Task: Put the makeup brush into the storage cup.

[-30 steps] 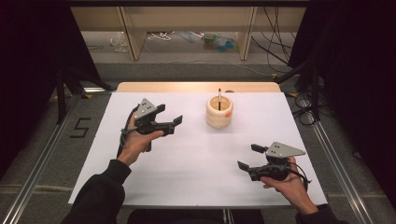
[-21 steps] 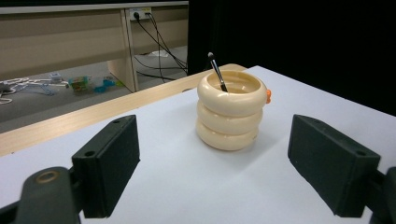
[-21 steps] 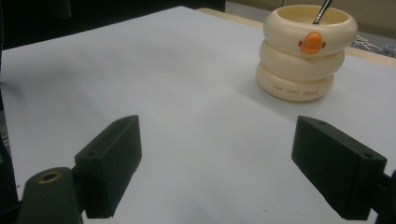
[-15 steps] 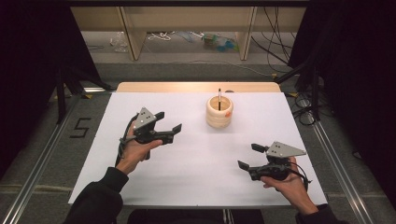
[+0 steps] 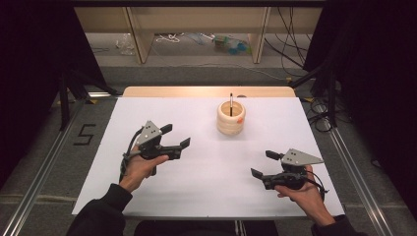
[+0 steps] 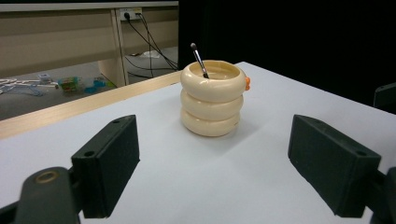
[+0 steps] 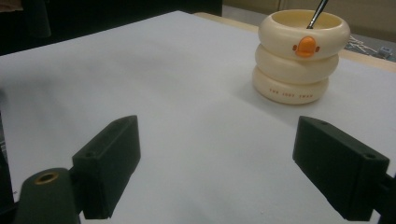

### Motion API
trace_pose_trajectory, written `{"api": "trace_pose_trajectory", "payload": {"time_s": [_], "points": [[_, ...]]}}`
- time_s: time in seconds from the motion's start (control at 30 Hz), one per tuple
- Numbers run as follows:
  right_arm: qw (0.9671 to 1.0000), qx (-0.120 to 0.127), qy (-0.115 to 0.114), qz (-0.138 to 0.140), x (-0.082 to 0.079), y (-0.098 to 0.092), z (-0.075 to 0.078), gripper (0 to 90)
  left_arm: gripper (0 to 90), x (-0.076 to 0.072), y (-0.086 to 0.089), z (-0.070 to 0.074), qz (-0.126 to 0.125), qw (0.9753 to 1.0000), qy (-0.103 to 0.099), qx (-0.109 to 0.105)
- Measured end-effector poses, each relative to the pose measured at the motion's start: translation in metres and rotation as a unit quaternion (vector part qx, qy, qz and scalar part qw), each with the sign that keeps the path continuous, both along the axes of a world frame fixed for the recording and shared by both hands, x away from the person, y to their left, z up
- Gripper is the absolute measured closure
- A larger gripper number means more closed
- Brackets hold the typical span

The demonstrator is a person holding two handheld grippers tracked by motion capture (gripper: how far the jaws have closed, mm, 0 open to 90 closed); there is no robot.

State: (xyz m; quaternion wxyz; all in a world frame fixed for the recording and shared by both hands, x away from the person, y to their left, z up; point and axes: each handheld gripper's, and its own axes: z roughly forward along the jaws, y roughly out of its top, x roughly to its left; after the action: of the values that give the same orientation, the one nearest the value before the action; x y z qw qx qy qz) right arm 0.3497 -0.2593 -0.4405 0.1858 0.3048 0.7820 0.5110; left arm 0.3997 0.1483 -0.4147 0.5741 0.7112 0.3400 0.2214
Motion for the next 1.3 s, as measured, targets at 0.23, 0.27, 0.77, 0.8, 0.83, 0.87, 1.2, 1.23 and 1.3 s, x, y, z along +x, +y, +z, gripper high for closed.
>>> {"api": "trace_pose_trajectory", "payload": {"time_s": [0.23,0.27,0.77,0.8,0.83,0.87,1.2,1.23,1.3], "points": [[0.9999,0.009,-0.006,0.0,0.0,0.0,0.0,16.1,16.7,-0.008,0.001,-0.001,-0.005,1.0,-0.006,0.004],[1.0,0.007,-0.006,-0.001,0.001,0.0,0.0,16.1,16.8,-0.009,0.001,-0.001,-0.006,1.0,-0.007,0.004],[1.0,0.009,-0.002,0.001,-0.001,0.0,0.001,16.2,16.7,-0.025,0.011,-0.005,-0.007,1.0,-0.006,0.004],[1.0,0.009,-0.001,0.0,-0.001,0.0,0.001,16.2,16.7,-0.026,0.012,-0.005,-0.009,0.9999,-0.007,0.005],[0.9999,0.009,-0.006,-0.001,0.0,-0.001,0.001,16.2,16.7,-0.028,0.013,-0.005,-0.01,0.9999,-0.008,0.004],[0.9999,0.009,-0.006,-0.001,-0.001,-0.001,0.001,16.2,16.7,-0.029,0.012,-0.006,-0.009,0.9999,-0.006,0.002],[0.9999,0.007,-0.007,-0.003,-0.001,0.0,0.002,16.2,16.7,-0.044,0.01,-0.008,-0.019,0.9997,-0.013,0.004],[0.9999,0.007,-0.007,-0.003,-0.001,0.0,0.002,16.2,16.7,-0.044,0.01,-0.008,-0.019,0.9997,-0.013,0.004],[0.9999,0.011,-0.011,-0.004,-0.001,0.0,0.001,16.2,16.6,-0.046,0.01,-0.009,-0.02,0.9997,-0.014,0.008]]}}
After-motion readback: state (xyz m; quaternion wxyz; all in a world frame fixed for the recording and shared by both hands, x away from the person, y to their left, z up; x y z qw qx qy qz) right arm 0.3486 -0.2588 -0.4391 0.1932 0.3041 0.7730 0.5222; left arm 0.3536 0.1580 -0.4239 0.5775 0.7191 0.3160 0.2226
